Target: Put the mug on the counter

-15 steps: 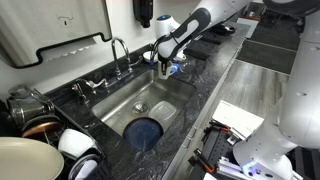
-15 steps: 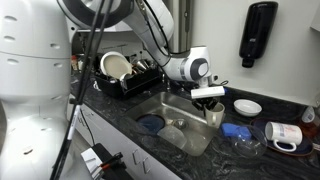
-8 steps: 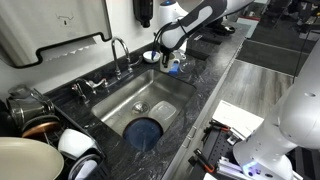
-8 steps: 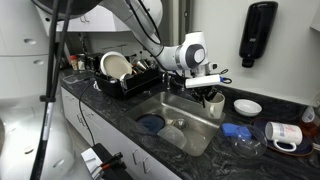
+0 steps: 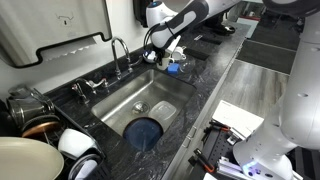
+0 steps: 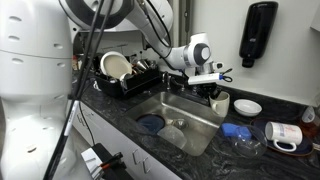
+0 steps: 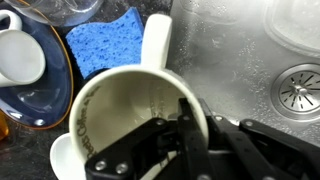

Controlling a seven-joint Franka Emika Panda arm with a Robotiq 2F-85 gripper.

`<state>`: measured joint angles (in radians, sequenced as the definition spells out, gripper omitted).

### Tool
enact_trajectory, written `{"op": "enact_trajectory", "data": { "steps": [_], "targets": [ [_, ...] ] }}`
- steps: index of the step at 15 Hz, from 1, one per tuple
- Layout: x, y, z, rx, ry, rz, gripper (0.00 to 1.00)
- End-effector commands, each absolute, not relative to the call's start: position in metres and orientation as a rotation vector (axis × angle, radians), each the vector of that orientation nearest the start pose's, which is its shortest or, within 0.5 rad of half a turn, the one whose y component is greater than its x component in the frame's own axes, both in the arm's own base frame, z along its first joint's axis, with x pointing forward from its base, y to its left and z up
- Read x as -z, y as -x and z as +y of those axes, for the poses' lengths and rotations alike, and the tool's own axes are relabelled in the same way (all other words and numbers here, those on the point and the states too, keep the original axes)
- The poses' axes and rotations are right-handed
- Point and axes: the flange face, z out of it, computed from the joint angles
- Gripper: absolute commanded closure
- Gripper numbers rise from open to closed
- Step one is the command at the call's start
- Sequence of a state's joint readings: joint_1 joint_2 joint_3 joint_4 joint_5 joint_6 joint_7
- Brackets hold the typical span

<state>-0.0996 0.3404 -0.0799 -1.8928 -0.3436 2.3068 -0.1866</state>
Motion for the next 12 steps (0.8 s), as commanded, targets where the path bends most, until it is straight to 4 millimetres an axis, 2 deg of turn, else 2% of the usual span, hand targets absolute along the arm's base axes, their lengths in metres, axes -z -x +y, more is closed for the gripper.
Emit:
{"op": "enact_trajectory", "data": {
  "steps": [1,4,6,12],
  "targets": [
    [-0.328,-0.655,-0.143,-0.070,3.445,-0.269,0.97],
    [-0.313,-0.670,-0.165,-0.136,3.432,-0.206,0.97],
    [-0.303,-0.680,-0.176,-0.111,3.403,-0.180,0.97],
    [-0.295,-0.708,-0.184,-0.013,3.337,-0.214,0.97]
  ]
}}
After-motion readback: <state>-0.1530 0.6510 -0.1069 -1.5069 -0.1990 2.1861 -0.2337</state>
